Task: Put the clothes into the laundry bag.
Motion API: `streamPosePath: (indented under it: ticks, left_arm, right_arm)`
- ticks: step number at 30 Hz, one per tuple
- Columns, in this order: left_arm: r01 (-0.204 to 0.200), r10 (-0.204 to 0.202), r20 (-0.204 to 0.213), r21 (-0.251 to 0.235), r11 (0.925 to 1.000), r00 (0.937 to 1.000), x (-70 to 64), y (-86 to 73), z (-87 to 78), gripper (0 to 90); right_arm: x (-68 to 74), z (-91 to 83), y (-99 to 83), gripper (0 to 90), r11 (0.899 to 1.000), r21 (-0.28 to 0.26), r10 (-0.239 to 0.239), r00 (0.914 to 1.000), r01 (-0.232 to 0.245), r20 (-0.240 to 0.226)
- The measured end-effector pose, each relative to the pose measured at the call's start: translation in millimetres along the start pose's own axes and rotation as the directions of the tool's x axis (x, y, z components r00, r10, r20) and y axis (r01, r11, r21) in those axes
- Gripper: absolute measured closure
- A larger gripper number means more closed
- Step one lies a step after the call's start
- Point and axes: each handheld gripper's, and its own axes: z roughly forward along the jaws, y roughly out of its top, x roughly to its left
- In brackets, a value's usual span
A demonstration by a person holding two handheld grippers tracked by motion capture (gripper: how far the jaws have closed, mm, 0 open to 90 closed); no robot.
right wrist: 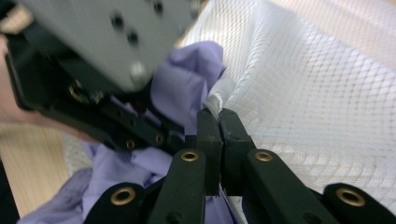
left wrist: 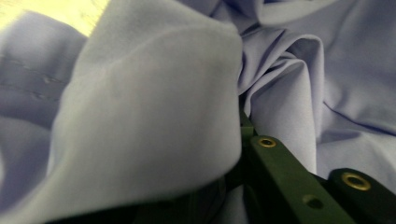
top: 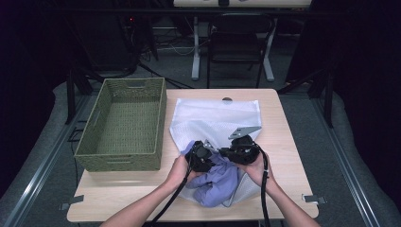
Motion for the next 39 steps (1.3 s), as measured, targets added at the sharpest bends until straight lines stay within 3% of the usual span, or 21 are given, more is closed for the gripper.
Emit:
streamPosePath:
  ticks: [4, 7, 9, 15, 18, 21, 22, 24, 28, 30, 36, 39]
  left_arm:
    - [-0.004, 0.004, 0.005, -0.013, 0.9999, 1.0000, 2.7, 0.6, -14.7, 72.3]
    - [0.024, -0.024, 0.006, -0.027, 0.9994, 0.9997, 8.1, -3.5, -27.6, 60.6]
    - [0.036, -0.036, -0.007, -0.028, 0.9990, 0.9993, 12.1, -6.9, -37.0, 50.8]
    - [0.049, -0.053, -0.045, -0.091, 0.9946, 0.9975, 20.0, -7.4, -64.8, 38.4]
    - [0.055, -0.061, -0.049, -0.114, 0.9919, 0.9969, 21.7, -3.3, -66.7, 32.8]
    - [0.042, -0.048, -0.050, -0.106, 0.9934, 0.9976, 20.3, 1.3, -60.7, 29.5]
    - [0.032, -0.038, -0.052, -0.105, 0.9939, 0.9980, 19.4, 2.5, -56.9, 30.2]
    - [0.021, -0.025, -0.042, -0.103, 0.9945, 0.9988, 18.3, 3.2, -49.6, 40.8]
    - [0.009, -0.009, -0.008, -0.076, 0.9971, 0.9999, 17.1, 1.6, -35.4, 76.9]
    - [-0.007, 0.007, -0.009, -0.067, 0.9977, 0.9999, 13.7, 0.9, -29.9, 87.0]
    - [-0.030, 0.032, 0.019, -0.065, 0.9974, 0.9993, -0.5, 5.1, -22.1, 88.1]
    - [-0.016, 0.018, 0.030, -0.061, 0.9980, 0.9994, -2.1, 5.7, -13.2, 87.1]
  right_arm:
    - [-3.2, 5.0, -4.7, 88.6, 1.000, 0.028, -0.002, 1.0000, 0.002, 0.003]
    - [-5.9, 4.1, -5.8, 88.6, 1.000, 0.029, 0.006, 0.9999, -0.006, 0.008]
    - [-7.5, 2.7, -6.5, 88.7, 1.000, 0.028, 0.008, 0.9999, -0.009, 0.011]
    - [-8.2, 3.6, -7.1, 88.6, 0.999, 0.031, 0.009, 0.9999, -0.010, 0.010]
    - [-7.1, 4.9, -6.5, 88.6, 0.999, 0.032, 0.005, 0.9999, -0.005, 0.009]
    - [-6.3, 6.7, -6.1, 88.6, 0.999, 0.033, 0.003, 1.0000, -0.003, 0.008]
    - [-6.0, 7.0, -6.0, 88.6, 0.999, 0.034, 0.005, 1.0000, -0.005, 0.007]
    - [-5.6, 7.8, -5.7, 88.6, 0.999, 0.034, 0.000, 1.0000, 0.000, 0.007]
    - [-5.1, 8.0, -5.6, 88.7, 0.999, 0.034, 0.000, 1.0000, 0.000, 0.005]
    - [-4.9, 7.5, -5.4, 88.6, 0.999, 0.032, -0.001, 1.0000, 0.001, 0.008]
    - [-2.9, 2.3, -1.8, 88.6, 1.000, -0.001, -0.003, 0.9999, 0.003, 0.016]
    - [-0.1, -1.8, 0.4, 88.6, 1.000, -0.021, -0.007, 0.9998, 0.008, 0.019]
